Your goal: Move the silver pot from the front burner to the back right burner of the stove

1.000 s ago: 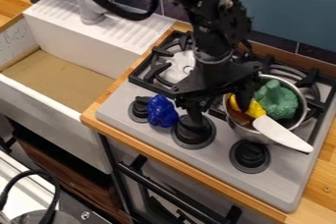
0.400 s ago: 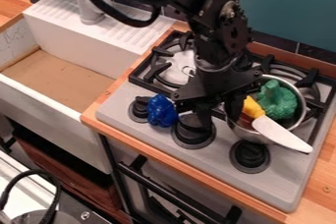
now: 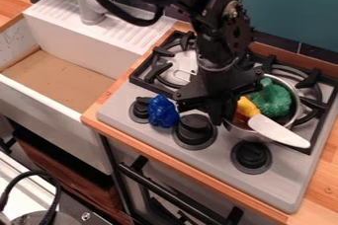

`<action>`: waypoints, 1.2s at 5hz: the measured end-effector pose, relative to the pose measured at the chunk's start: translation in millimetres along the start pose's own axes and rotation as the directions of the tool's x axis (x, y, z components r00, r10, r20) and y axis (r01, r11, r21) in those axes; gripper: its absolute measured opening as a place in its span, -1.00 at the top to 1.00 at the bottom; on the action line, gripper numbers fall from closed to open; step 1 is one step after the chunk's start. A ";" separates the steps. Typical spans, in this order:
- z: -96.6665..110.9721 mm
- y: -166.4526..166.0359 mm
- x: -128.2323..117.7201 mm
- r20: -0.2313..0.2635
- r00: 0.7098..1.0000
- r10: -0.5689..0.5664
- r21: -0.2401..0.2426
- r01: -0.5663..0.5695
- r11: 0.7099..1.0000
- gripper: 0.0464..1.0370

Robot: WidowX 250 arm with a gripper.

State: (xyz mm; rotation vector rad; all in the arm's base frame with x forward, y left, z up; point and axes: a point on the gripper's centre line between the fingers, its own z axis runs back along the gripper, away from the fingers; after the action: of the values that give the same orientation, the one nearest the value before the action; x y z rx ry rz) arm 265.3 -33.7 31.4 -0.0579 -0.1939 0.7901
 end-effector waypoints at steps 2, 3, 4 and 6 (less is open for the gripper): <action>12.3 -8.6 16.3 -0.030 0.998 0.051 -0.018 -0.051 0.999 0.98; 9.3 -15.5 31.7 -0.022 0.996 0.086 -0.021 -0.086 0.996 0.98; 3.0 -21.4 41.4 -0.013 0.994 0.106 -0.020 -0.106 0.994 0.98; -4.3 -22.2 56.1 0.025 0.991 0.131 -0.023 -0.130 0.991 0.98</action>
State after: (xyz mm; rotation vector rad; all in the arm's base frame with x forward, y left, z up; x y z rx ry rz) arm 320.2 -9.4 38.4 -0.0813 -0.2250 0.9194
